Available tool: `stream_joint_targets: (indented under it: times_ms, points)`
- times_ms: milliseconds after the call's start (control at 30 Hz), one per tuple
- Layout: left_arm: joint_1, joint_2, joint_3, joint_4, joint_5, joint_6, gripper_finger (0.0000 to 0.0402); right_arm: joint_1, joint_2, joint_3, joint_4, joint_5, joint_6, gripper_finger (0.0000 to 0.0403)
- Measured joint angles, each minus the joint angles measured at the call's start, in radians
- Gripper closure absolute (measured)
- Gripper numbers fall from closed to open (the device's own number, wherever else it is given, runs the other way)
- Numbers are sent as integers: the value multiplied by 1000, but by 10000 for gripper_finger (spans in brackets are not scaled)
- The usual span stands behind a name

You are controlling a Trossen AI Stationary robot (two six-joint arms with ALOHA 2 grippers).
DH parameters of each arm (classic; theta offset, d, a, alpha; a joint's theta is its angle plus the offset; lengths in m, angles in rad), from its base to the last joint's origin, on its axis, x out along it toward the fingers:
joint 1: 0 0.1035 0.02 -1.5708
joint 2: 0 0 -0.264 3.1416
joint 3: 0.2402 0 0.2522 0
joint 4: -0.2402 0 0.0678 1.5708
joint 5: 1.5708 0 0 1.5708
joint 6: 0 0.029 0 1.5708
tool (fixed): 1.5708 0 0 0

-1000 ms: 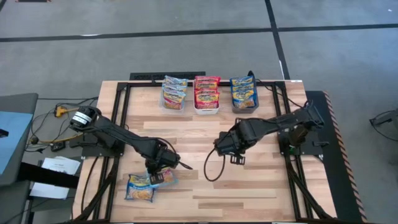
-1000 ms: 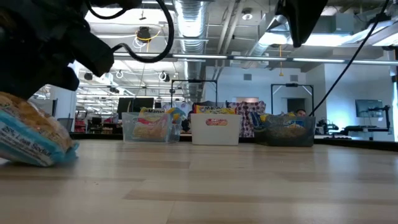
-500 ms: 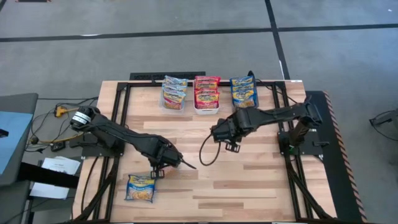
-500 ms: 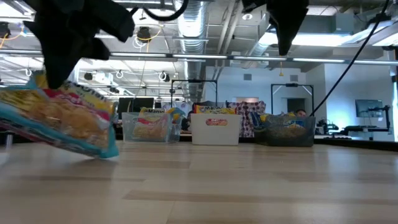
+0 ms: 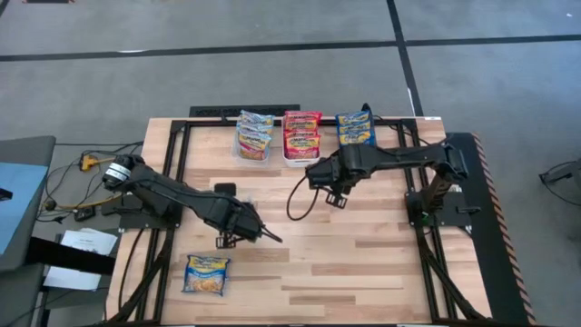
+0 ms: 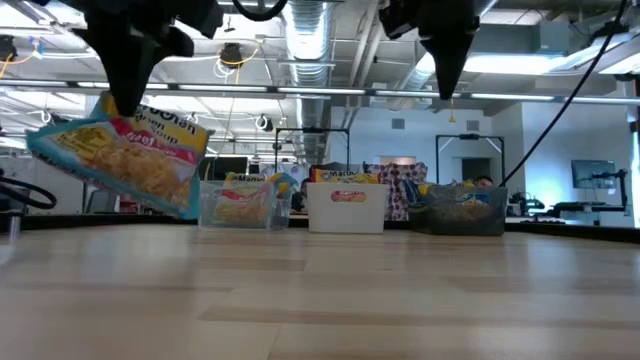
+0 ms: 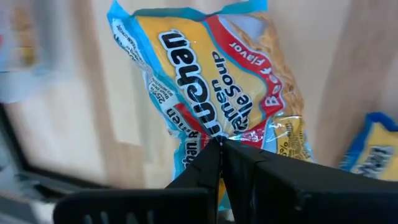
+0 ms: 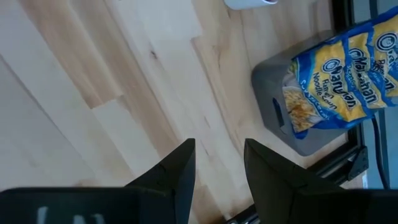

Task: Sort Maruchan noodles
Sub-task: Put the light blue bag into the transparent bin

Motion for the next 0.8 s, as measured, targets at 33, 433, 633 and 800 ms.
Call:
stream_joint_targets:
  times_ms: [33, 433, 633, 800]
  points:
    - [3, 0, 8, -17, -17, 0, 401, -6, 0, 0, 0, 0, 0, 243]
    - [129, -9, 100, -132, -208, 89, 401, -61, 0, 0, 0, 0, -31, 243]
    - [249, -59, 109, -127, -269, 198, 401, -99, 0, 0, 0, 24, -64, 243]
    - [366, -94, 109, -58, -306, 351, 401, -145, 0, 0, 1, 26, -112, 243]
